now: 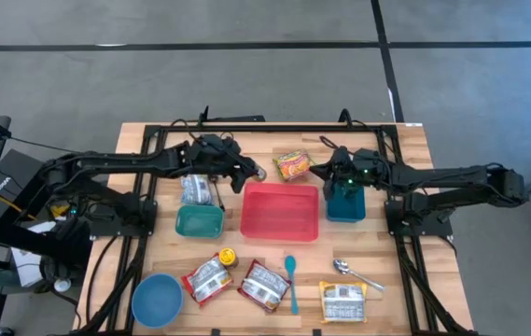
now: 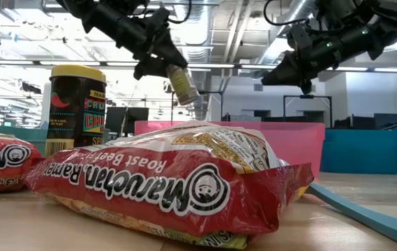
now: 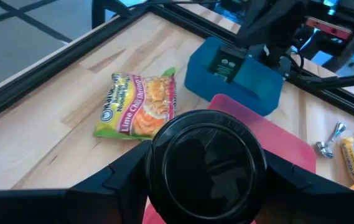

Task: Pick & Place Food Item
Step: Put the black seasoning bottle into the blue bin

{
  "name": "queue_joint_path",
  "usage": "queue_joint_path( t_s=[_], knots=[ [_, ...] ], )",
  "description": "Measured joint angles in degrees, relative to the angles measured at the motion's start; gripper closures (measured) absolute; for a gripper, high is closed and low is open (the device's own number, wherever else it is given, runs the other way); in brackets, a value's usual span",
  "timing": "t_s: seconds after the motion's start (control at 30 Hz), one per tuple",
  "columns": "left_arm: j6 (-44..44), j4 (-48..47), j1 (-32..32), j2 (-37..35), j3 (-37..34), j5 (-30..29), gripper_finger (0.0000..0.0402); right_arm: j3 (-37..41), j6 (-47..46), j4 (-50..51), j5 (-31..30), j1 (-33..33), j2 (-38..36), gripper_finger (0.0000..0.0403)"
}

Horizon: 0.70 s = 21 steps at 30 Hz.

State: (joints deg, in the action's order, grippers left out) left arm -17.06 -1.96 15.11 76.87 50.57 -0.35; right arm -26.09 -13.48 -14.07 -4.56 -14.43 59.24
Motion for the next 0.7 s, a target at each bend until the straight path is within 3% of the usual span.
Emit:
queue_joint_path(
  t_s=[0.37, 0.6, 0.7],
  knots=[
    [-2.70, -0.04, -1.24, 10.79, 9.00, 0.12, 0.0194, -0.02, 3.50, -8.74, -0.06, 4.25, 6.41, 0.0403],
    [-5.92, -0.08, -1.20, 14.86, 13.47, 0.03, 0.0195, -0.02, 6.08, -9.39, -10.24, 7.67, 6.82, 0.0403],
    [-6.32, 0.48, -1.20, 16.76, 14.90, -0.12, 0.0193, -0.02, 6.63, -10.68, -11.79, 9.10, 6.82, 0.0403]
  ],
)
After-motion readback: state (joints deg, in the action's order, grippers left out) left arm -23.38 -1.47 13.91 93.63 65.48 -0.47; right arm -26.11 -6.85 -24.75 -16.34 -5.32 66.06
